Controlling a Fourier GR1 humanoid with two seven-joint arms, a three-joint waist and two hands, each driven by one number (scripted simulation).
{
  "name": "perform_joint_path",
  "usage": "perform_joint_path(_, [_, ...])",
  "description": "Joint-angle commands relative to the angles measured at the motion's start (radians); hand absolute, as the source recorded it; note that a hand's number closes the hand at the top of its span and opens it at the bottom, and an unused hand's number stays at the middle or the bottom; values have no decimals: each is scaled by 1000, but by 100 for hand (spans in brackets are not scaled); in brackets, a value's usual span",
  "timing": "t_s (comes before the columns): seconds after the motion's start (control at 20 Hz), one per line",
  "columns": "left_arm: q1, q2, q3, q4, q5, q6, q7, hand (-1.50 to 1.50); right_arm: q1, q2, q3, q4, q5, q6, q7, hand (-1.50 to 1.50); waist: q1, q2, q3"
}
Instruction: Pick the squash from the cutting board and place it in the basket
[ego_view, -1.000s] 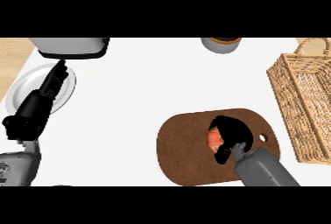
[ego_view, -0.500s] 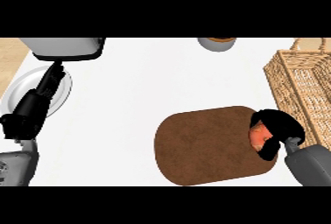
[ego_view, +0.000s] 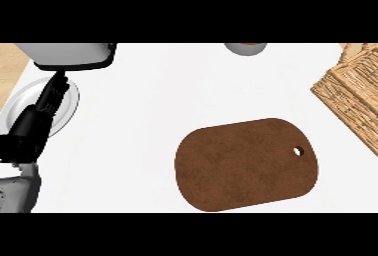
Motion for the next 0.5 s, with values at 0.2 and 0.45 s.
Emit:
perform_joint_path(0.2, [10, 7, 4, -8, 2, -6, -1, 0, -84, -75, -324, 193, -262, -113, -380, 150, 12, -9, 3])
perform_joint_path(0.45, [18, -6, -9, -9, 8, -15, -11, 0, -136, -124, -478, 304, -475, 91, -609, 150, 19, -12, -3])
